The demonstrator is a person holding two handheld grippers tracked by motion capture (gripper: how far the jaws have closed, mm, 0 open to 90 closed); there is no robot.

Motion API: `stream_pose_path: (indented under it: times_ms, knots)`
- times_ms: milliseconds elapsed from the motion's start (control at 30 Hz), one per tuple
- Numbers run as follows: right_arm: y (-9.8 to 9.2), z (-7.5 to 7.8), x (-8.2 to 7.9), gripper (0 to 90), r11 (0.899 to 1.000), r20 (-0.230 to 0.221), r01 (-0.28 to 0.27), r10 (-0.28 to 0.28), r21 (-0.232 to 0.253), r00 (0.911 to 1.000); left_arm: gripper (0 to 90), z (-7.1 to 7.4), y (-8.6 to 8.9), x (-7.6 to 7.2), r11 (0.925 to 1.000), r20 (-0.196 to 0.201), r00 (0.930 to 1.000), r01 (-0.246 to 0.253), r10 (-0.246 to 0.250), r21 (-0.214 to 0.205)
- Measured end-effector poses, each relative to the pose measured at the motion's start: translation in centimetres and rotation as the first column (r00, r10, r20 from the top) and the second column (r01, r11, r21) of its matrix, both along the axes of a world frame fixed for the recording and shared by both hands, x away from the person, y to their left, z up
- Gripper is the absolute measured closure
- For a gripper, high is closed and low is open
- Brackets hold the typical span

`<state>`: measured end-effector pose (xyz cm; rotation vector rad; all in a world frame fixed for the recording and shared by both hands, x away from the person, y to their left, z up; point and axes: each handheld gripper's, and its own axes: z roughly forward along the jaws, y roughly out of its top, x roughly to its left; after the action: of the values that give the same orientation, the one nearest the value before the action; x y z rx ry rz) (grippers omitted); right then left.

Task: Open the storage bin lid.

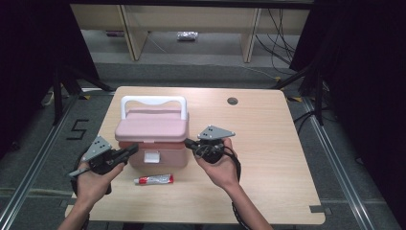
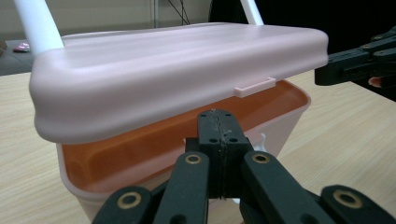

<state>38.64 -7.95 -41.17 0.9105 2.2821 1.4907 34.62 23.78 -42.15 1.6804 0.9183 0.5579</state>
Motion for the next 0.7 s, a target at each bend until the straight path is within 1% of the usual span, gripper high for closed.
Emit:
stream_pose_path:
  times_ms: [33,67,100,167,200,267,300,333,367,400,433,467,500,533,567,600,633,667,700]
  knots:
    - [0.0,-0.1,0.1,90.0,1.000,0.010,-0.006,0.006,0.002,0.9999,89.5,0.0,0.0,0.0,1.0000,-0.008,0.9999,-0.009,0.009,-0.004]
    - [0.0,-0.1,0.1,90.0,1.000,0.008,-0.012,0.011,0.010,0.9999,89.6,0.0,0.0,0.1,0.9999,-0.013,0.9998,-0.016,0.016,-0.005]
    - [0.0,-0.1,0.1,90.0,1.000,0.011,-0.008,0.008,0.006,0.9999,89.6,0.1,0.1,0.3,0.9997,-0.016,0.9996,-0.021,0.021,-0.013]
    - [0.0,0.0,0.1,90.0,1.000,0.011,-0.001,0.001,-0.002,0.9999,89.6,0.1,0.1,0.5,0.9996,-0.012,0.9997,-0.022,0.022,-0.016]
    - [0.0,0.1,0.2,90.0,1.000,0.029,-0.015,0.014,0.004,0.9995,89.5,0.1,0.2,0.5,0.9995,-0.011,0.9997,-0.024,0.024,-0.022]
    - [0.0,0.1,0.2,90.0,1.000,0.028,-0.025,0.025,0.006,0.9993,89.5,0.2,0.2,0.5,0.9993,-0.011,0.9995,-0.028,0.028,-0.024]
    - [-0.1,0.2,0.2,90.0,1.000,0.036,-0.016,0.016,-0.007,0.9992,89.6,0.2,0.1,0.6,0.9994,-0.009,0.9996,-0.028,0.027,-0.023]
    - [-0.1,0.2,0.2,90.0,1.000,0.036,-0.016,0.016,-0.007,0.9992,89.6,0.3,0.2,0.7,0.9997,0.007,0.9998,-0.016,0.017,-0.020]
    - [-0.2,0.3,0.2,90.0,1.000,0.041,-0.019,0.020,-0.010,0.9990,89.5,0.4,0.1,0.8,0.9996,0.014,0.9998,-0.015,0.016,-0.022]
    - [0.0,0.3,0.0,90.0,1.000,0.029,-0.028,0.028,0.000,0.9992,89.6,0.7,0.1,0.7,0.9995,0.013,0.9996,-0.024,0.024,-0.022]
    - [0.0,0.3,0.0,90.0,1.000,0.029,-0.028,0.028,0.000,0.9992,89.6,0.7,0.1,0.7,0.9995,0.013,0.9996,-0.024,0.024,-0.022]
    - [0.2,0.4,-0.3,90.0,1.000,0.031,-0.026,0.026,-0.005,0.9992,89.5,1.0,0.0,0.8,0.9991,0.013,0.9994,-0.032,0.033,-0.026]
    - [0.3,0.3,-0.4,90.0,0.999,0.032,-0.032,0.032,-0.007,0.9989,89.5,1.1,0.0,1.0,0.9995,0.035,0.9992,-0.018,0.018,-0.024]
    - [0.3,0.3,-0.4,90.0,0.999,0.032,-0.032,0.032,-0.007,0.9989,89.5,1.1,0.0,1.0,0.9995,0.035,0.9992,-0.018,0.018,-0.024]
    - [0.5,0.2,-0.4,90.0,0.999,0.042,-0.041,0.041,-0.005,0.9983,89.5,1.4,-0.1,0.9,0.9989,0.011,0.9992,-0.039,0.039,-0.025]
    - [0.9,0.1,-0.7,90.0,0.999,0.027,-0.045,0.046,-0.020,0.9986,89.6,1.5,-0.1,1.3,0.9994,0.028,0.9993,-0.024,0.025,-0.025]
    - [0.9,0.1,-0.7,90.0,0.999,0.027,-0.045,0.046,-0.020,0.9986,89.5,1.5,-0.1,1.3,0.9994,0.028,0.9993,-0.024,0.025,-0.025]
    - [1.3,-0.1,-0.7,90.0,0.998,0.031,-0.067,0.067,-0.014,0.9972,89.5,1.5,-0.2,1.3,0.9990,0.015,0.9993,-0.034,0.034,-0.029]
    - [1.5,-0.1,-0.7,90.0,0.998,0.039,-0.065,0.066,-0.022,0.9970,89.6,1.5,-0.3,1.4,0.9991,0.018,0.9994,-0.030,0.030,-0.030]
